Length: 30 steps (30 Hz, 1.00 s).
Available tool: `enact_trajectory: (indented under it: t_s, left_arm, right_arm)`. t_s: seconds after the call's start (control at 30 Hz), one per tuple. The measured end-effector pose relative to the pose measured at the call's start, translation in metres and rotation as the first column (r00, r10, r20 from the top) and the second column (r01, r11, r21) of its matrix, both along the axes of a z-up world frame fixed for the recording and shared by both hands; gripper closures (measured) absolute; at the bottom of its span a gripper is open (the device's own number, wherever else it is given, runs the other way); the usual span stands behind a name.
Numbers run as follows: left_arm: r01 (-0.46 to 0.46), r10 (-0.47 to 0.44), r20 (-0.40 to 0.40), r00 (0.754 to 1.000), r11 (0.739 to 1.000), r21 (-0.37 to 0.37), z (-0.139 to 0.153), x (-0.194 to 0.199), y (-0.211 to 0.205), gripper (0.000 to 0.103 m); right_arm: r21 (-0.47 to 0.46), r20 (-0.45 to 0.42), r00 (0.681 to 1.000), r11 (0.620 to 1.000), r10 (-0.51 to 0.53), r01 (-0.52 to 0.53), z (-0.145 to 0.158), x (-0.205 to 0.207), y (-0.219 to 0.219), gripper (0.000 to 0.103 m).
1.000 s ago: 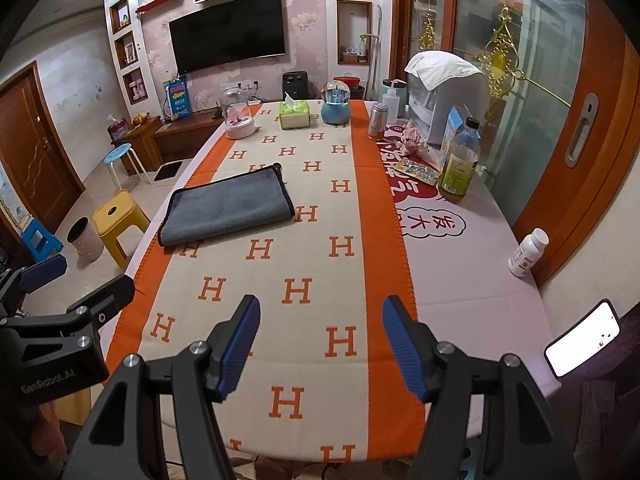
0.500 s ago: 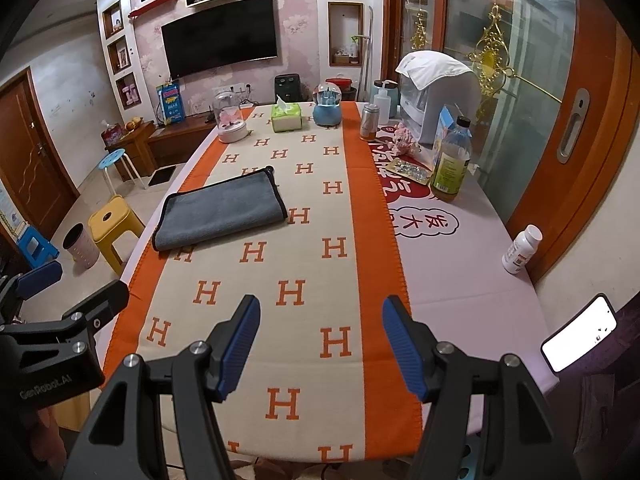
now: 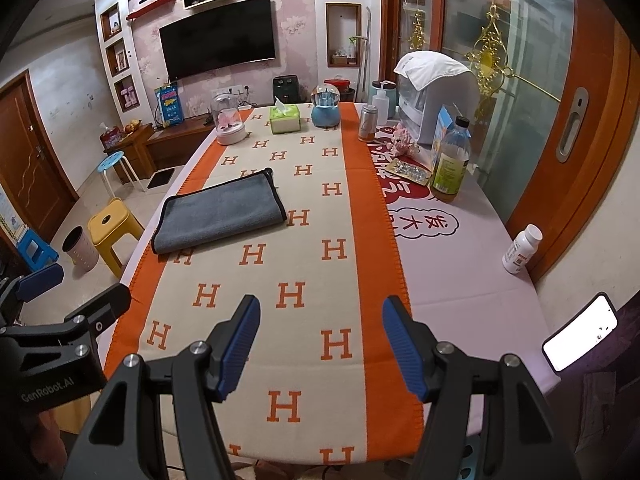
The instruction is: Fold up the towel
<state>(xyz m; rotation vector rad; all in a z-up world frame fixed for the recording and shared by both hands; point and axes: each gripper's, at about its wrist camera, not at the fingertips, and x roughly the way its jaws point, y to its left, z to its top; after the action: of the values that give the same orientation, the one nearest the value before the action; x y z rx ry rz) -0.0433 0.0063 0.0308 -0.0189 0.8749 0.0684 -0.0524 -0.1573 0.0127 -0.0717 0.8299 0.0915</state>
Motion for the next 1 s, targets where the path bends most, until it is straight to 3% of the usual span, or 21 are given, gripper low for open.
enact_trajectory:
  t_s: [1.0]
  left_arm:
    - [0.01, -0.01, -0.015, 1.0, 1.0, -0.002, -0.0032, 0.0025, -0.0053, 0.001]
  right_arm:
    - [-0.002, 0.001, 1.0, 1.0, 0.004, -0.004, -0.0006, 0.0016, -0.0009, 0.039]
